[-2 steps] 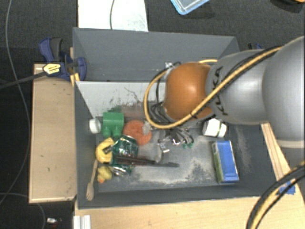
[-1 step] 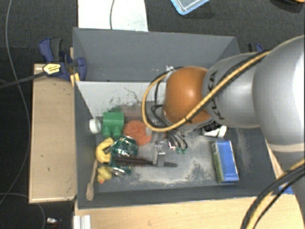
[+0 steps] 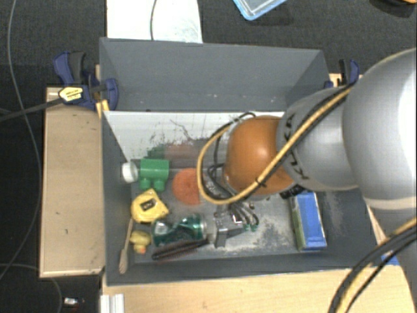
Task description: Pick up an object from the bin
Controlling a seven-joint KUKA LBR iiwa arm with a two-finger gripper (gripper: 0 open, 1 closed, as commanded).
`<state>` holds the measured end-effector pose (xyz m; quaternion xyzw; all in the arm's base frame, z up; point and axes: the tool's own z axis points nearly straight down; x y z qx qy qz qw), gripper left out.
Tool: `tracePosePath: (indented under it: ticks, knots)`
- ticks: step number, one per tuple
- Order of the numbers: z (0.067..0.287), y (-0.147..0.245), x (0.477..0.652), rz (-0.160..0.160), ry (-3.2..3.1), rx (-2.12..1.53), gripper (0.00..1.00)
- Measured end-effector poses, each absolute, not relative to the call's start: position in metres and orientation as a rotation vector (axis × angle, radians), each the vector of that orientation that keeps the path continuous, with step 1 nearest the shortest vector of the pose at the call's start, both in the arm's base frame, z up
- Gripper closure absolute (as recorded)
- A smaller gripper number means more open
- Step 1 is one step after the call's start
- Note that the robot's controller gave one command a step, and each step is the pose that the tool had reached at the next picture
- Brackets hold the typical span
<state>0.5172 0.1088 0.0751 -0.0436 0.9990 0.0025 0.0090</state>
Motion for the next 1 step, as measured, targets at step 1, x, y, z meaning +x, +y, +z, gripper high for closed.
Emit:
tracePosePath:
  ticks: [1]
  knots:
    - [0.0705, 0.1106, 0.5052, 0.009, 3.120, 0.158, 0.00]
